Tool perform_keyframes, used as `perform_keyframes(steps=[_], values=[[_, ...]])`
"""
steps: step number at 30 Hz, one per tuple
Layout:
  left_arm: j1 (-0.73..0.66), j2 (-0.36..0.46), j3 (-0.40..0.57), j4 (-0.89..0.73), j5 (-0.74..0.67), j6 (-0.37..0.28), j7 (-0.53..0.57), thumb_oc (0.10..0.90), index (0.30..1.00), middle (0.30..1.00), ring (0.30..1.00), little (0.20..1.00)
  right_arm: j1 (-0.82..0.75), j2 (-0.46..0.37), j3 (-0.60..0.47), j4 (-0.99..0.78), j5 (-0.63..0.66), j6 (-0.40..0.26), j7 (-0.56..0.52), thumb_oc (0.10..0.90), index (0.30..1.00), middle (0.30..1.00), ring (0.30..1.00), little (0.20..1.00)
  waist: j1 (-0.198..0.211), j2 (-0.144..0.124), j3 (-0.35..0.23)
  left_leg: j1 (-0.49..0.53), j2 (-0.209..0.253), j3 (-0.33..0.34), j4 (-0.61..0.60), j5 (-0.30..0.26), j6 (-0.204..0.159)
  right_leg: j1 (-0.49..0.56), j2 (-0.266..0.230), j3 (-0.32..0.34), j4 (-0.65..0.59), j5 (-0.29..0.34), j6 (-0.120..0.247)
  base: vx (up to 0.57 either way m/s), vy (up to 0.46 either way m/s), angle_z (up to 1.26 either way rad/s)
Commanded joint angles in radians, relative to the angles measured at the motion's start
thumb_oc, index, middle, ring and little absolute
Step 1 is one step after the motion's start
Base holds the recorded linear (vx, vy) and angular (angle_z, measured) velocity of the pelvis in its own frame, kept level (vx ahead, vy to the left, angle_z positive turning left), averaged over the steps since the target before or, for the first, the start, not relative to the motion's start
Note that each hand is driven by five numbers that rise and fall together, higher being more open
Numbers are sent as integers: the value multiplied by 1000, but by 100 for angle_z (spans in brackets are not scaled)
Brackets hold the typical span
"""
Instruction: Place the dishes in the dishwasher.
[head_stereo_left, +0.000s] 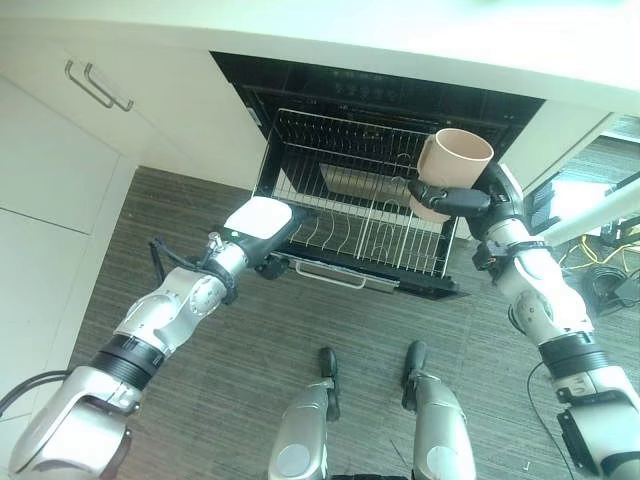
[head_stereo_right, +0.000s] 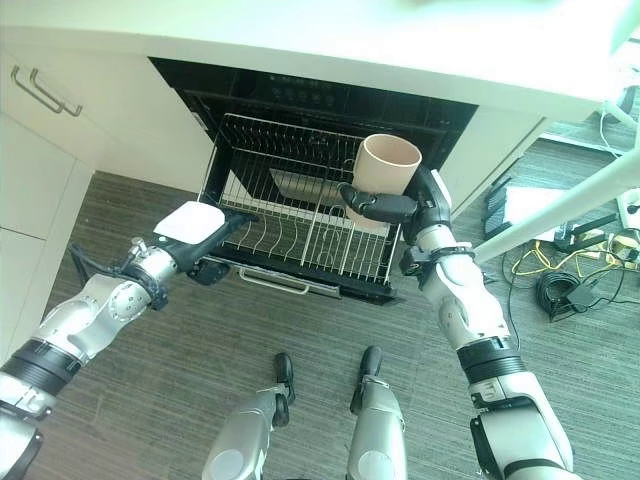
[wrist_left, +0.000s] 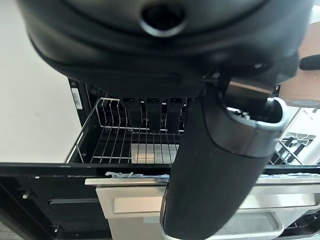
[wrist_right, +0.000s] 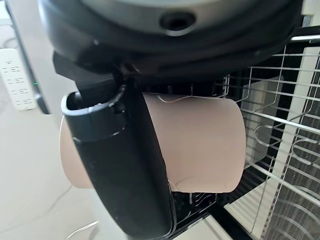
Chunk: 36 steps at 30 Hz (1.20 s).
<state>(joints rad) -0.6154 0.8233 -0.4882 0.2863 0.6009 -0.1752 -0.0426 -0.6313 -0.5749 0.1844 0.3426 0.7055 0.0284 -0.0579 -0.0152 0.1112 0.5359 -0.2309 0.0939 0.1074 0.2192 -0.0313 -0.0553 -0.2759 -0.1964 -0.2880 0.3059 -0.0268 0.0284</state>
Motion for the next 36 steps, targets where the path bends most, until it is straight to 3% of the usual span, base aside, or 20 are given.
perform_keyframes(steps=[1, 9, 18, 23, 27, 28, 31, 33, 36], values=[[-96, 64, 35, -75, -11, -25, -7, 800, 900, 900, 900, 900, -143, -43, -24, -65, -59, -77, -23, 400, 300, 300, 300, 300, -2, 0, -35, -32, 61, 45, 81, -65, -3, 48, -51, 54, -6, -68, 79, -20, 29, 6], [-112, 60, 37, -101, -28, -21, -45, 800, 900, 900, 900, 900, -168, -35, -23, 77, -89, -74, -70, 400, 300, 300, 300, 300, 8, 28, -16, -41, 47, 42, 81, -65, 2, 42, -63, 52, -6, -64, 81, -4, 39, 5], [-86, 53, 60, -142, -46, -11, -46, 800, 900, 900, 900, 900, -130, -6, -29, 163, -57, -74, -51, 400, 300, 300, 300, 300, 9, 70, -16, -55, 29, 44, 81, -69, 6, 27, -80, 55, -6, -62, 87, 8, 53, 2], [-58, 37, 70, -156, -46, -2, -33, 800, 900, 900, 900, 900, -111, 34, -15, 172, -53, -78, -105, 400, 300, 300, 300, 300, 5, 93, -16, -57, 22, 52, 81, -70, 7, 21, -88, 61, -6, -62, 87, 6, 66, 0], [-24, 25, 81, -168, -51, 8, -22, 800, 900, 900, 900, 900, -78, 64, -8, 172, -121, -91, -159, 400, 300, 300, 300, 300, -1, 110, -16, -53, 19, 62, 81, -74, 8, 21, -94, 66, -6, -63, 89, 17, 69, -8], [-18, 23, 81, -170, -49, 11, -17, 800, 900, 900, 900, 900, -69, 65, -9, 171, -138, -93, -175, 800, 900, 900, 900, 900, -3, 112, -16, -54, 19, 63, 81, -74, 8, 19, -95, 68, -6, -63, 89, 5, 33, -9], [3, 24, 92, -178, -52, 12, -13, 800, 900, 900, 900, 900, -51, 56, -16, 176, -204, -82, -176, 800, 900, 900, 900, 900, -6, 117, -16, -55, 19, 66, 81, -76, 9, 16, -96, 70, -6, -63, 90, 5, 21, -3], [16, 27, 96, -189, -57, 15, -13, 800, 900, 900, 900, 900, -36, 42, -6, 166, -323, -131, -208, 800, 900, 900, 900, 900, -10, 120, -16, -55, 19, 69, 81, -76, 8, 14, -97, 73, -6, -63, 91, 8, 23, -6], [22, 23, 96, -187, -57, 18, -6, 800, 900, 900, 900, 900, -32, 32, 1, 152, -351, -151, -255, 800, 900, 900, 900, 900, -14, 124, -16, -56, 20, 71, 81, -75, 8, 10, -97, 76, -6, -62, 92, 0, 24, -4]])
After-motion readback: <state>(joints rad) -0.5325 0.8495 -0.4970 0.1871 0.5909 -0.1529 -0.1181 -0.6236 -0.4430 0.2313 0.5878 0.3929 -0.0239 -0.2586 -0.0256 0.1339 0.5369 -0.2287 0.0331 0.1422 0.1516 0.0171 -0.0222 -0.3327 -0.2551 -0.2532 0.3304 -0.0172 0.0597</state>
